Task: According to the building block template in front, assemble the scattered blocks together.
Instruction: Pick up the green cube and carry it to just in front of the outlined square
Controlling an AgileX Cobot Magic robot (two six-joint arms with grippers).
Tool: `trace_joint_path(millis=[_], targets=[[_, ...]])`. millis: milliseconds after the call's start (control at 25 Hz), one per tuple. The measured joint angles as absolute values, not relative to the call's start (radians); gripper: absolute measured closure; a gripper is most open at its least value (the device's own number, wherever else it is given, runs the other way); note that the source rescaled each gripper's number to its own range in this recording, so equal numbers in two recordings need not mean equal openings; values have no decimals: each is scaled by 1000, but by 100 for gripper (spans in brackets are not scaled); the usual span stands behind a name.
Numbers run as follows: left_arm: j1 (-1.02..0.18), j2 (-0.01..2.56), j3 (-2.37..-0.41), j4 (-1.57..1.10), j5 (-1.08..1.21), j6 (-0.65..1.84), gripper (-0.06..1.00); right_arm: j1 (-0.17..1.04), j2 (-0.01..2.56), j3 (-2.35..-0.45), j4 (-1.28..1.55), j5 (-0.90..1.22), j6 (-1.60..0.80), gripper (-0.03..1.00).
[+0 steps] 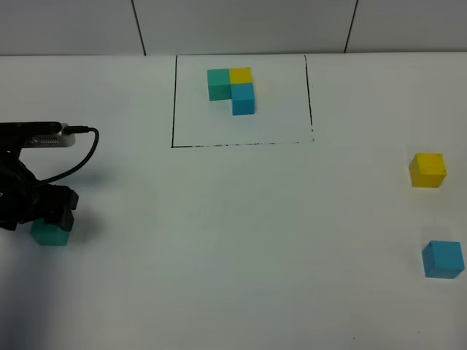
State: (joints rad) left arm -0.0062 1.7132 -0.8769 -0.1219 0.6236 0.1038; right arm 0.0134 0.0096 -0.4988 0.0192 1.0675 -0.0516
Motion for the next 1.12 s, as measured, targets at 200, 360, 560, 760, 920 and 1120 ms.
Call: trace_joint_path(millis=[200, 360, 560, 760, 920, 1120], targets=[[-6, 1779, -877, -122, 605, 104, 14, 13, 10, -499, 19, 1068, -52, 39], [-6, 1817, -877, -122, 593, 104, 24, 13, 10, -499, 19, 1068, -52, 39], [-6, 1822, -877, -125, 576, 104, 76, 13, 10, -499, 19, 1068, -52, 39], [-7, 1822, -881, -129, 585, 108, 94, 13, 10, -499, 19, 1068, -52, 39], [-46, 1823, -952, -127, 679, 198, 94, 13, 10, -499, 19, 1068, -52, 39], [-187, 1828, -1118, -104, 801, 479, 94, 13, 10, -499, 19, 1068, -52, 39]])
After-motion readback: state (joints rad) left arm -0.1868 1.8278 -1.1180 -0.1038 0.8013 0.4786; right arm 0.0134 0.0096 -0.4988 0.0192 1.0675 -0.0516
